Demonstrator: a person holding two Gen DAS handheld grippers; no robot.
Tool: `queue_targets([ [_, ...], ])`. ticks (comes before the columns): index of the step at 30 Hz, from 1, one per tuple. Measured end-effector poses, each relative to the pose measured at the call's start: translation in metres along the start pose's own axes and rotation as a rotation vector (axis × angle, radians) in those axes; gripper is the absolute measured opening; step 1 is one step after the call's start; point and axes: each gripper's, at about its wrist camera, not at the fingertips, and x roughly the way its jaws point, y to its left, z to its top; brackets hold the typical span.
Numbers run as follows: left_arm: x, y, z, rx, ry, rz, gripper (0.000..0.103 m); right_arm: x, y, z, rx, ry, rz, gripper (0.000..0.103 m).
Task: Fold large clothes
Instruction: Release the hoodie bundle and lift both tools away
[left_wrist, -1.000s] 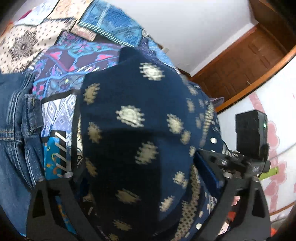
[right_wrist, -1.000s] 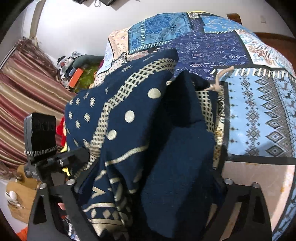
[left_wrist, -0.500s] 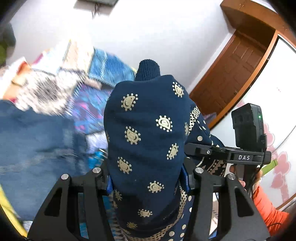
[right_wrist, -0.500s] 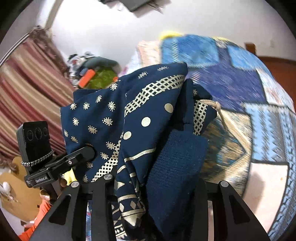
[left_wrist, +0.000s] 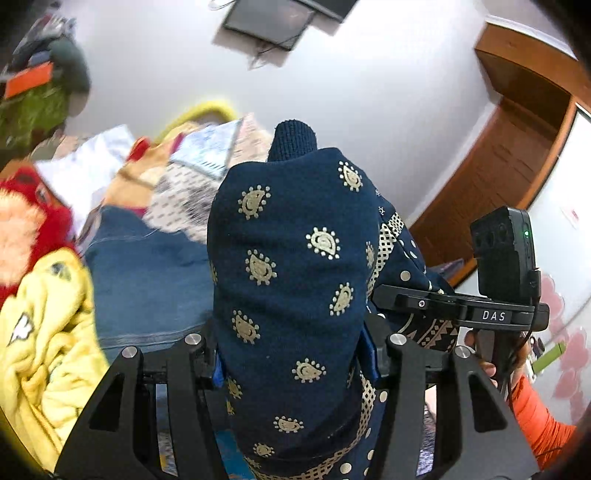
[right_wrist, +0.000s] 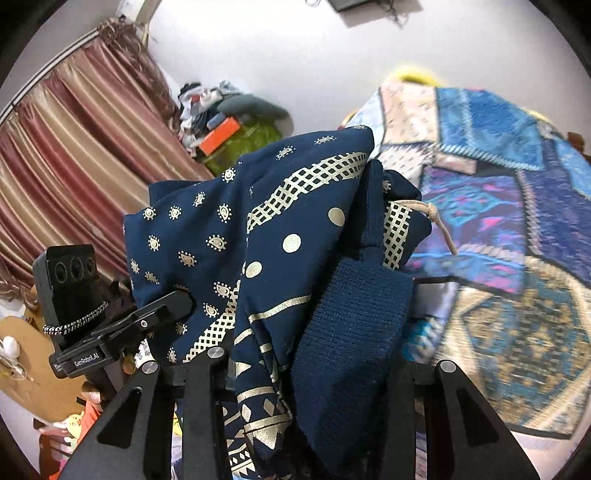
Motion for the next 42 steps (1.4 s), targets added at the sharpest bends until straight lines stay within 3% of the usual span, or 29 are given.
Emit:
queue_targets([
  [4, 0.022, 0.049, -0.002, -0.066, 0.056, 0.038, 0.054, 0.063, -0.010, 0.010, 0.040, 0.069, -0.007, 0.036],
  [10, 0.085, 0.119, -0.017, -0.243, 0.240, 0.031, 0.058, 0.133, -0.035, 0.008, 0.073, 0.174, -0.104, 0.036],
  [13, 0.092, 0.135, -0.032, -0.280, 0.224, 0.059, 0.073, 0.137, -0.045, 0.005, 0.088, 0.164, -0.088, 0.040],
  [15, 0.087, 0.136, -0.039, -0.287, 0.199, 0.053, 0.075, 0.135, -0.043, 0.000, 0.075, 0.178, -0.096, 0.048],
  [17, 0.079, 0.128, -0.046, -0.260, 0.201, 0.071, 0.076, 0.133, -0.042, -0.007, 0.065, 0.213, -0.127, 0.065],
  [19, 0.071, 0.119, -0.054, -0.229, 0.217, 0.102, 0.081, 0.127, -0.041, -0.016, 0.044, 0.231, -0.144, 0.069],
  [29, 0.034, 0.066, -0.119, -0.082, 0.258, 0.203, 0.091, 0.069, -0.051, -0.071, 0.008, 0.258, -0.172, 0.070],
  [33, 0.012, 0.054, -0.136, -0.137, 0.212, 0.248, 0.090, 0.040, -0.043, -0.093, -0.007, 0.250, -0.206, 0.070],
  [38, -0.023, 0.013, -0.139, -0.039, 0.194, 0.319, 0.090, -0.010, -0.013, -0.102, -0.036, 0.167, -0.178, 0.070],
  [42, -0.076, -0.041, -0.123, 0.083, 0.061, 0.365, 0.090, -0.073, 0.037, -0.099, -0.114, 0.025, -0.155, 0.070],
])
